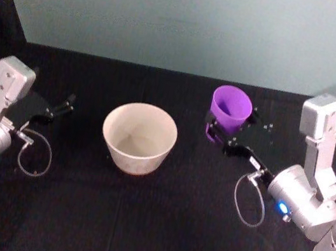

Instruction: Pick up the cup and pour the mung beans from the cup into the bowl.

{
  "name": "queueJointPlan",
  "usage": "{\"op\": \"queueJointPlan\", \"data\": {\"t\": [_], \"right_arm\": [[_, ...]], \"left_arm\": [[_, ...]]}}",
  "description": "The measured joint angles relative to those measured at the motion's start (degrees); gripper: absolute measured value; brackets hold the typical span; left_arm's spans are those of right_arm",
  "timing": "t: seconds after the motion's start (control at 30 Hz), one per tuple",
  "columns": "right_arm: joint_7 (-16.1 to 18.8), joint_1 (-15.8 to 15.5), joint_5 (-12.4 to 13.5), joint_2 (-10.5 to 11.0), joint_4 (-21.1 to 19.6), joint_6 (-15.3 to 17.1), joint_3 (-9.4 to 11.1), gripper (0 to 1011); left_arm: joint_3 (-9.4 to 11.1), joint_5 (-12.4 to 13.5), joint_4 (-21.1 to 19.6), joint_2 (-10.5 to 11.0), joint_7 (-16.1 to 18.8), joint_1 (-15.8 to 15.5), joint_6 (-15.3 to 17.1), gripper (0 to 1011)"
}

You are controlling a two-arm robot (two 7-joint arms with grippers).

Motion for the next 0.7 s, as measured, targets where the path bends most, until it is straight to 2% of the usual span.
{"op": "queueJointPlan", "data": {"t": [0.7], "right_arm": [[-0.1, -0.1, 0.0, -0.1, 0.6, -0.5, -0.1, 724]], "left_arm": [[0.0, 0.0, 0.0, 0.0, 0.0, 0.0, 0.0, 1000]]}}
